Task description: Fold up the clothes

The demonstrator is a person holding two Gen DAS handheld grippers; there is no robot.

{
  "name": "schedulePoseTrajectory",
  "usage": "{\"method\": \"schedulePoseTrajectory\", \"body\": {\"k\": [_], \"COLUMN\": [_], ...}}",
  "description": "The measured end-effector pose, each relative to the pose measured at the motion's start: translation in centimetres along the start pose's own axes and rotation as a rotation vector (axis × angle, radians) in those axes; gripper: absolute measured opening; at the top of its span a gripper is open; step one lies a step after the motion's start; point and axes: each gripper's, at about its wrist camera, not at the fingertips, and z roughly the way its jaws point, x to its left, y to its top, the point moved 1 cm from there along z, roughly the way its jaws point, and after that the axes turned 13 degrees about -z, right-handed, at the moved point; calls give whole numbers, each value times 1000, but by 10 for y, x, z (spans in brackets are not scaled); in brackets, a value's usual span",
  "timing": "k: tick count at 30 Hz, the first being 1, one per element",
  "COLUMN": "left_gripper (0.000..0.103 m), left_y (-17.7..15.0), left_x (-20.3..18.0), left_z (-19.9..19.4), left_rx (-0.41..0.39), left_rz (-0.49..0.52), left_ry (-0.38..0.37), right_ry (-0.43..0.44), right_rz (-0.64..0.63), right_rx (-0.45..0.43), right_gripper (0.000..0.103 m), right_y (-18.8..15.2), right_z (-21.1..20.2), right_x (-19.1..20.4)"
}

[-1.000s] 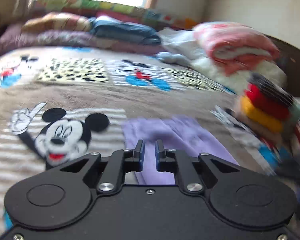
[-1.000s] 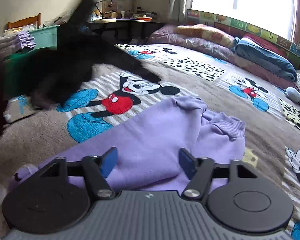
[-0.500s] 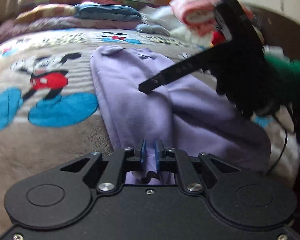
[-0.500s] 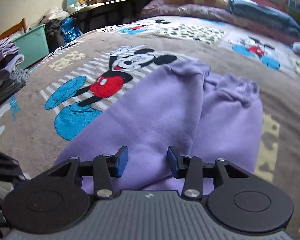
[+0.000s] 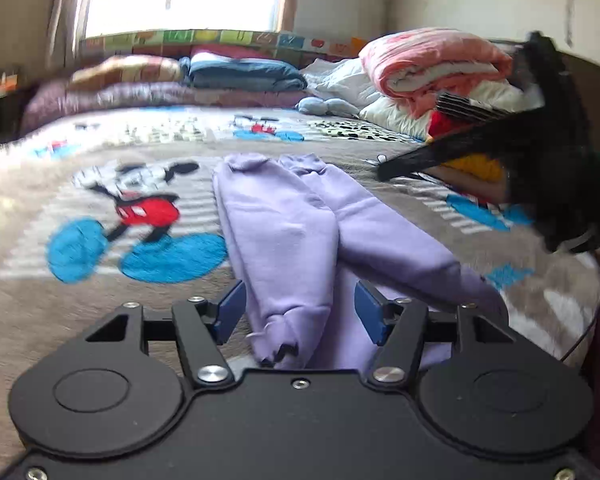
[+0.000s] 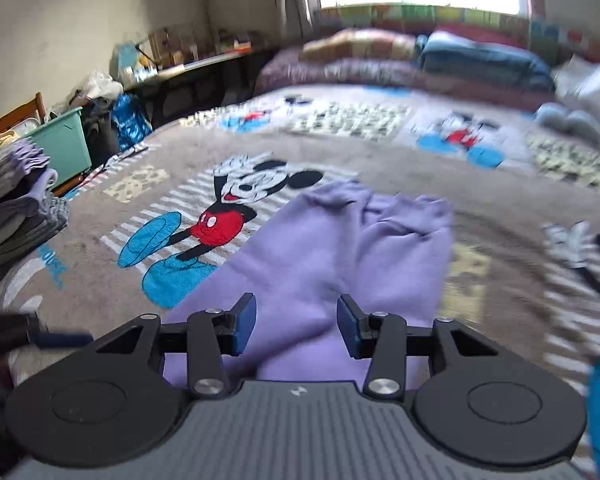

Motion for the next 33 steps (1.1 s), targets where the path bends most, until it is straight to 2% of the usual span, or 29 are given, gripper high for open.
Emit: {"method": "schedulePoseTrajectory", "body": {"k": [4,9,11,13,16,20,21,23,27,33], "left_gripper": [60,62,63,63,64,64,64,64,64,63], "left_y": [-8,-29,-40,-52,-73,-104,-110,-114,-111,-102], "left_x": [-8,-16,-23,-29,-37,-40,-40,-37,-30,-24], "left_z": [-26,-41,-44,-44,-35,-18,-13,-5,9,29], "left_rx": [-28,-38,-29,-12,27,78,79,65,24,-29], "left_rz": [133,326,419,516,665,854,876,873,837,741], "left_ry": [22,64,80,105,129,192,212,224,220,193], "right_ry": [-77,-121,-134,-149,-178,-223,-234,-247,-279,-261], "right_rz": [-121,-296,-382,-468,-579,-664,-656,-640,-699,-704], "right_rx": [-42,-48,-38,-18,36,118,96,75,53,7], "right_gripper": [53,54,56,63,64,64,64,64,67,67], "right_y": [-33,-77,-93,-110,-136,-170,-174,-175,-172,-168], "right_z": [-50,-88,-94,-96,-94,-81,-81,-79,-64,-49], "right_x": [18,55,74,92,113,127,128,124,123,114]}}
